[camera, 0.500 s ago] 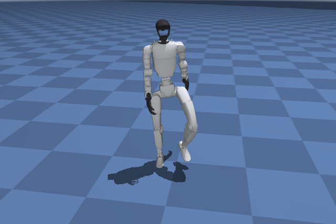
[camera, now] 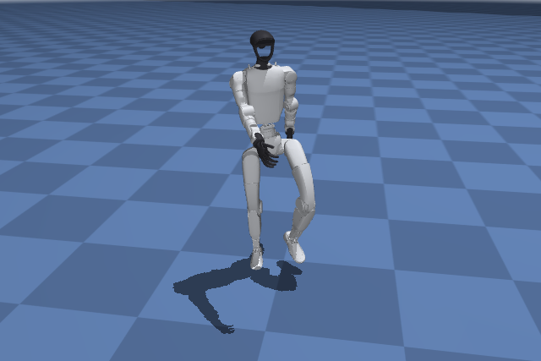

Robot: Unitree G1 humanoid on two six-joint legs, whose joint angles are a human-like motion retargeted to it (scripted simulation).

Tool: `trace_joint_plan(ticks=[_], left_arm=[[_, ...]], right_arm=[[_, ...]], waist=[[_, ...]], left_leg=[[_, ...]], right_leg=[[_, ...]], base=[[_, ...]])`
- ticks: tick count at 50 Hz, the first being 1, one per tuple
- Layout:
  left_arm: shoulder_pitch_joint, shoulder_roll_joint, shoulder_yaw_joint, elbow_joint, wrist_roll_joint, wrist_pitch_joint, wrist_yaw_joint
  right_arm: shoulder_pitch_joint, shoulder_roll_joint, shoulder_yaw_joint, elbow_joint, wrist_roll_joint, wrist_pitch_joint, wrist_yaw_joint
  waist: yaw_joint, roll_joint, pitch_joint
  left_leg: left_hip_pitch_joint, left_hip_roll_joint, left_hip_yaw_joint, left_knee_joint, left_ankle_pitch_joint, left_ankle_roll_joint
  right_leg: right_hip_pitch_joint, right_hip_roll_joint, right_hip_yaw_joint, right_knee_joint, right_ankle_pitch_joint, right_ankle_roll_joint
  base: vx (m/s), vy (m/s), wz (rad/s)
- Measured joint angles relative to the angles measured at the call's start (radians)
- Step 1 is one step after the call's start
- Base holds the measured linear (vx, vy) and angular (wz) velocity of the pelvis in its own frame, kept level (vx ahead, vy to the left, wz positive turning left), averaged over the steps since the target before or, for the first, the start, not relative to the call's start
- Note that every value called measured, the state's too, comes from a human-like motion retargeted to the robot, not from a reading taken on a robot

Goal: In place motions

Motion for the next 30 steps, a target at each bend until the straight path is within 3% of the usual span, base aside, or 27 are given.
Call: trace_joint_plan(ticks=[3, 5, 7, 8, 10, 13, 20, 25, 28, 30], left_arm=[[-0.027, 0.000, 0.033, -0.008, -0.085, -0.014, 0.055], [-0.043, 0.008, 0.044, -0.018, -0.124, -0.027, 0.079], [-0.058, 0.014, 0.043, -0.020, -0.134, -0.032, 0.082], [-0.063, 0.016, 0.041, -0.024, -0.125, -0.026, 0.075], [-0.079, 0.020, 0.047, -0.034, -0.091, -0.011, 0.054], [-0.131, 0.035, 0.024, -0.050, -0.059, -0.024, 0.022], [-0.298, 0.071, -0.108, -0.035, -0.082, -0.021, 0.010], [-0.320, 0.037, -0.205, -0.001, -0.123, -0.016, 0.037], [-0.337, 0.007, -0.278, -0.028, -0.170, -0.058, 0.088], [-0.371, -0.018, -0.302, -0.059, -0.172, -0.065, 0.106]], right_arm=[[0.081, 0.040, 0.012, 0.012, 0.093, 0.011, 0.032], [0.126, 0.064, 0.017, 0.023, 0.146, 0.008, 0.057], [0.168, 0.077, 0.031, 0.042, 0.195, 0.001, 0.085], [0.188, 0.080, 0.036, 0.054, 0.209, 0.003, 0.089], [0.218, 0.084, 0.052, 0.075, 0.228, 0.009, 0.090], [0.246, 0.065, 0.051, 0.070, 0.227, 0.013, 0.095], [0.322, 0.004, -0.040, 0.060, 0.073, -0.013, 0.166], [0.469, -0.037, -0.033, 0.191, -0.094, -0.030, 0.162], [0.563, -0.060, -0.034, 0.303, -0.175, 0.004, 0.098], [0.607, -0.075, -0.063, 0.393, -0.212, 0.040, 0.064]], waist=[[-0.073, 0.028, -0.045], [-0.107, 0.077, -0.084], [-0.186, 0.128, -0.110], [-0.228, 0.143, -0.122], [-0.325, 0.157, -0.174], [-0.345, 0.159, -0.211], [-0.165, 0.081, -0.110], [-0.226, 0.064, -0.144], [-0.257, 0.084, -0.116], [-0.233, 0.117, -0.067]], left_leg=[[0.257, -0.160, -0.147, -0.470, 0.107, -0.081], [0.420, -0.205, -0.251, -0.760, -0.058, -0.197], [0.547, -0.144, -0.055, -0.962, -0.138, -0.204], [0.550, -0.161, -0.134, -1.015, -0.100, -0.217], [0.538, -0.140, -0.109, -1.067, -0.072, -0.269], [0.472, -0.161, -0.188, -1.055, -0.078, -0.239], [0.507, -0.213, -0.177, -1.029, -0.104, -0.180], [0.505, -0.229, -0.224, -1.021, -0.116, -0.144], [0.522, -0.208, -0.243, -1.003, -0.129, -0.123], [0.547, -0.166, -0.223, -0.992, -0.141, -0.116]], right_leg=[[0.003, 0.027, -0.028, 0.007, -0.017, 0.020], [-0.008, 0.094, -0.027, 0.013, -0.028, 0.022], [0.010, 0.147, -0.062, 0.003, -0.039, 0.027], [0.021, 0.156, -0.084, -0.005, -0.042, 0.033], [0.007, 0.153, -0.146, -0.018, -0.049, 0.049], [-0.031, 0.135, -0.176, -0.026, -0.044, 0.066], [-0.019, 0.081, -0.129, 0.004, -0.024, 0.086], [-0.037, 0.052, -0.152, 0.088, -0.039, 0.131], [-0.065, 0.046, -0.170, 0.219, 0.031, 0.136], [-0.131, 0.032, -0.134, 0.403, 0.151, 0.155]], base=[[0.16, 0.15, 0.67], [0.18, 0.11, 0.31], [0.23, 0.18, 1.01], [0.26, 0.28, 1.42], [0.17, 0.23, 1.55], [0.03, 0.19, 0.64], [0.02, 0.13, -0.58], [0.19, 0.17, 0.34], [0.08, 0.23, -0.02], [-0.07, 0.22, -0.77]])
